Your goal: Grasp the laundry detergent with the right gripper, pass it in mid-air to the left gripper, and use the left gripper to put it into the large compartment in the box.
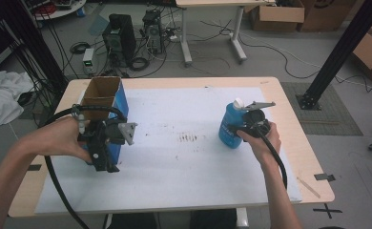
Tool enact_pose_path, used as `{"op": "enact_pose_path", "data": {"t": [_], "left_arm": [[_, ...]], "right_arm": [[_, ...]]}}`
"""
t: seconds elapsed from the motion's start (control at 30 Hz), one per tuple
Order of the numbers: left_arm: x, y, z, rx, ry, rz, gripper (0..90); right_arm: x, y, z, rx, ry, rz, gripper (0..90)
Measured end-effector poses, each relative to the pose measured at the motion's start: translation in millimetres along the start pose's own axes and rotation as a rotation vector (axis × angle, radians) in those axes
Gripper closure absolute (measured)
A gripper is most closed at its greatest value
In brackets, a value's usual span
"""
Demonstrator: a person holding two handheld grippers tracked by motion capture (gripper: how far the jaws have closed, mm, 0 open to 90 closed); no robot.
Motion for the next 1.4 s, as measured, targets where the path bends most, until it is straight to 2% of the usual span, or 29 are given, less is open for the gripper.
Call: {"op": "enact_pose_path", "data": {"t": [0.43, 0.67, 0.8, 1.07, 1.2, 1.4], "left_arm": [[0.4, -0.4, 0.7, -0.003, 0.003, -0.002, 17.8], [0.6, -0.5, 0.2, -0.004, 0.006, 0.000, 17.8], [0.3, -0.6, 0.2, -0.004, 0.006, -0.001, 17.7], [-0.7, -0.2, -1.0, -0.002, 0.009, 0.002, 17.7], [-1.0, 0.1, -1.4, -0.002, 0.014, 0.004, 17.7], [-0.5, 2.4, -4.1, 0.003, 0.013, 0.007, 17.7]], "right_arm": [[-1.1, 0.7, -0.3, 0.016, 0.021, 0.038, 45.3], [-0.7, 0.6, -1.1, 0.015, 0.027, 0.037, 45.7], [-1.4, 1.1, -0.3, 0.018, 0.014, 0.043, 45.8], [1.2, 1.0, -3.8, 0.025, 0.037, 0.031, 45.8], [5.8, 3.3, -10.3, 0.053, 0.050, 0.037, 45.9], [20.1, 13.4, -30.9, 0.104, 0.109, 0.037, 45.8]]}}
Point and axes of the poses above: each handheld gripper's, and its own axes: y roughly backward along the jaws, x roughly out of its top, z roughly to its right, the point moved 10 cm from there along -y, roughly forward along the jaws, and after that the axes turned 1 degree about -y, right-handed, at the moved point
